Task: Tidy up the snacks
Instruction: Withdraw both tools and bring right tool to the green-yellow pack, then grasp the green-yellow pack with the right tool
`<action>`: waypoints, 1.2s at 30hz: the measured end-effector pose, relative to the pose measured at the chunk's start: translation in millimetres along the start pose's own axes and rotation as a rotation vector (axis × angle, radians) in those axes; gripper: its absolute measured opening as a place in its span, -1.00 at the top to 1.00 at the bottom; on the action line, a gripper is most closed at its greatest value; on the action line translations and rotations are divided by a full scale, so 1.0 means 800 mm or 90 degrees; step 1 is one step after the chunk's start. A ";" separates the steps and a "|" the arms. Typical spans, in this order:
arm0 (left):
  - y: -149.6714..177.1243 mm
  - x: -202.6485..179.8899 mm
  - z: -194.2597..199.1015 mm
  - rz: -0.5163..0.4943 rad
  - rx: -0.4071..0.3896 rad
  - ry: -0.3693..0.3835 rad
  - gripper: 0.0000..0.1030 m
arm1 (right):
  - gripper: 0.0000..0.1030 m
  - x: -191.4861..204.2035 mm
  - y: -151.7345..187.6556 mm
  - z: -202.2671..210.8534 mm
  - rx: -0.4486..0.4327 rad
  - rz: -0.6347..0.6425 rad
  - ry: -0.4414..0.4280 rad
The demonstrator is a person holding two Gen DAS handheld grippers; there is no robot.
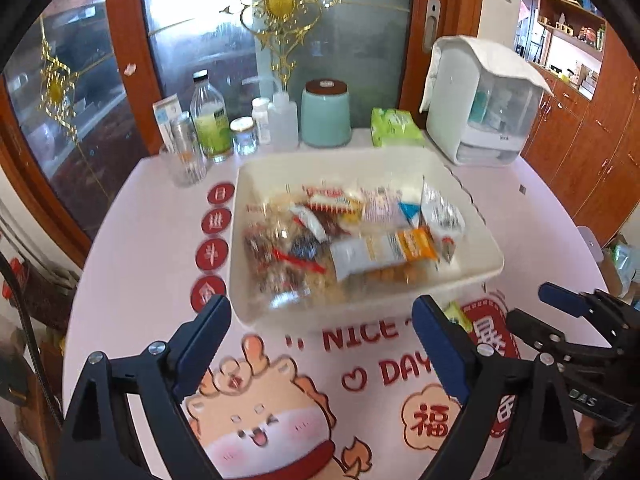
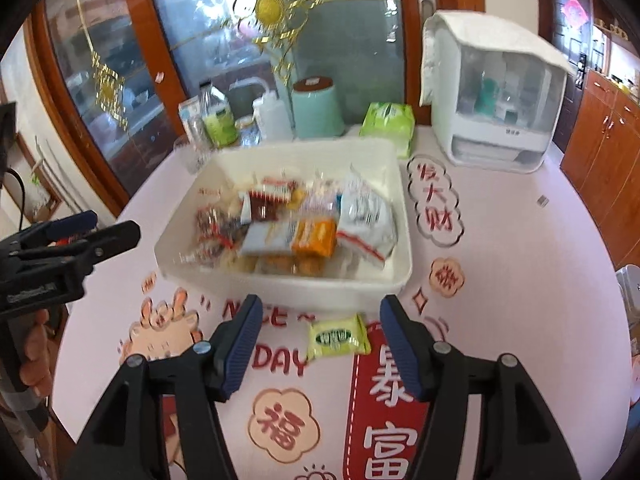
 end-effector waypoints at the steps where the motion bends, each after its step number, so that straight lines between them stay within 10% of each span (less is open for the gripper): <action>1: 0.007 -0.002 -0.004 0.001 0.002 -0.002 -0.77 | -0.22 0.000 0.007 -0.007 0.004 0.004 0.001; 31: 0.107 0.001 -0.127 0.089 0.126 -0.033 -0.77 | -0.47 -0.016 0.080 -0.174 0.114 0.043 0.035; 36: 0.111 0.001 -0.129 0.089 0.131 -0.033 -0.77 | -0.10 -0.014 0.083 -0.170 0.094 0.057 0.046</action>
Point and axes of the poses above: each gripper's, at about its wrist camera, not at the fingertips, and z roughly against the way its jaws point, x to its left, y to its underside, the point moved 6 cm from there along -z, roughly the way its jaws point, and after that the axes turned 1 degree about y, right-handed, at the moved point
